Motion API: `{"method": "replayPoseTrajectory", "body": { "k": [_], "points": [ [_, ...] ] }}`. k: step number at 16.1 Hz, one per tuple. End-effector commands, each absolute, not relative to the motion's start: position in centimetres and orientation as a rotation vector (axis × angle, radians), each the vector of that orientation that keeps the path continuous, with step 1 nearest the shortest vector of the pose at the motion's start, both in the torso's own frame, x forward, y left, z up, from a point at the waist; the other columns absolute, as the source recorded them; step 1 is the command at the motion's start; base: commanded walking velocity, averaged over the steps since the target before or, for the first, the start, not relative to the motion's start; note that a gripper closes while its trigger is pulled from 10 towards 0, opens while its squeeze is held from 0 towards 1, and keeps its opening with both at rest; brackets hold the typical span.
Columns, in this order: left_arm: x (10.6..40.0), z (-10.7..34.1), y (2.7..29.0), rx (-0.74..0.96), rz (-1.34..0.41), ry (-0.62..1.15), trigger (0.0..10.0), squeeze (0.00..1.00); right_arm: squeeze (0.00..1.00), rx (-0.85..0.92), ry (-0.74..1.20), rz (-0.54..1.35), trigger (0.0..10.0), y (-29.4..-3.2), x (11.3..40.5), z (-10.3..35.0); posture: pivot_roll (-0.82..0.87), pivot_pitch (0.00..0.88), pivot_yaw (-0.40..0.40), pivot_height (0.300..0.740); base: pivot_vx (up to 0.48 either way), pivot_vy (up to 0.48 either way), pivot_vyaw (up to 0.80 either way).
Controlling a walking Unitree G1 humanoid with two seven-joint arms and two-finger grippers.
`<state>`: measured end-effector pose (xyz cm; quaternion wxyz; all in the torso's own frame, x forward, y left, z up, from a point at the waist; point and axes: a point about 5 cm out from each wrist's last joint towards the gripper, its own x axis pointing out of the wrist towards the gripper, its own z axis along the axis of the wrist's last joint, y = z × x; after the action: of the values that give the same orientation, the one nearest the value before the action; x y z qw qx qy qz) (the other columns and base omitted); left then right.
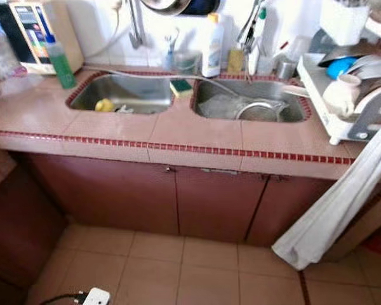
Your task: Kitchen organization
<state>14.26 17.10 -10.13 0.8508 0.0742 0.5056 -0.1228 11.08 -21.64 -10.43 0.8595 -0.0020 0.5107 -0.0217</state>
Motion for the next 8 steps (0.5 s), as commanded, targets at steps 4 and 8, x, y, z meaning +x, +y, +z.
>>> {"method": "replayPoseTrajectory", "body": {
  "k": [4,8],
  "points": [
    [14.18,-10.15,17.13,0.163,-0.270,1.069,10.0,0.00,0.00,0.012,1.097,-0.003,10.0,-20.43,10.51,-10.80,-0.14,0.000,0.060,0.740,0.000,0.000,0.00],
    [14.41,-10.06,17.29,0.154,-0.256,1.061,10.0,0.00,0.00,0.015,1.101,-0.012,10.0,-20.53,10.32,-10.84,-0.13,0.005,0.058,0.740,0.000,0.000,0.00]
  ]
}}
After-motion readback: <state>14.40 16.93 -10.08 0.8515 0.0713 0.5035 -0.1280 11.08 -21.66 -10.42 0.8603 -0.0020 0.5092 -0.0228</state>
